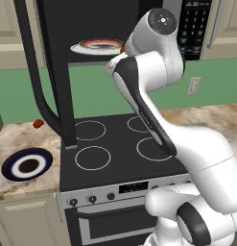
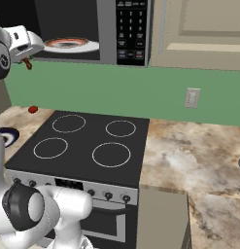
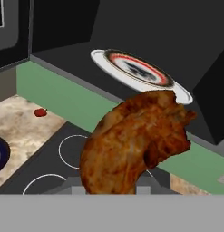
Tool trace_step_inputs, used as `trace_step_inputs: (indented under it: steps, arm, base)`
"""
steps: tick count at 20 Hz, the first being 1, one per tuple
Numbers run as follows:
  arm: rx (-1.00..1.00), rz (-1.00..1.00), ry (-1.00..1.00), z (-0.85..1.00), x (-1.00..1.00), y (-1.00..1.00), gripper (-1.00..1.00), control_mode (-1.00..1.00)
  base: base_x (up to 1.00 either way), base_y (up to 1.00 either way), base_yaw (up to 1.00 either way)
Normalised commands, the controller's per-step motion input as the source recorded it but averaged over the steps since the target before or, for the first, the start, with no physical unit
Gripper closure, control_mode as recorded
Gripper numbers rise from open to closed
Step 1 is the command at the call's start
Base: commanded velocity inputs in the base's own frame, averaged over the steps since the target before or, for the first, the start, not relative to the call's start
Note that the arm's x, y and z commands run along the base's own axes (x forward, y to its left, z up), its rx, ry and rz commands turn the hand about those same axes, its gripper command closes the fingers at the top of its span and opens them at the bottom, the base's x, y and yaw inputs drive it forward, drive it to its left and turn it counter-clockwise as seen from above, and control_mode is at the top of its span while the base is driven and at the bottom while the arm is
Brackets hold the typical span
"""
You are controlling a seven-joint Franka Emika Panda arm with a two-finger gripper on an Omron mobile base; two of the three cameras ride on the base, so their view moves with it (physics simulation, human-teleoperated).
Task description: Pick the chicken drumstick from the counter and place it in the microwave. Then turn on the microwave.
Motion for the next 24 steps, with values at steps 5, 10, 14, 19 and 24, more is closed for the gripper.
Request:
trace_step_inputs:
  steps: [5,10,14,19,24]
  arm:
    - [0.0,-0.03,-0.01,0.08,0.64,-0.01,1.0,-1.0]
    - [0.0,-0.02,-0.01,0.17,0.44,-0.02,1.0,-1.0]
    - [0.0,-0.03,0.0,0.21,0.37,0.0,1.0,-1.0]
    - [0.0,-0.04,0.0,0.05,0.4,0.0,1.0,-1.0]
    - [0.0,-0.04,0.0,0.0,0.39,0.0,1.0,-1.0]
  base:
    - [0.0,0.0,0.0]
    - [0.0,0.0,0.0]
    - [0.0,0.0,0.0]
    - [0.0,0.0,0.0]
    - [0.0,0.0,0.0]
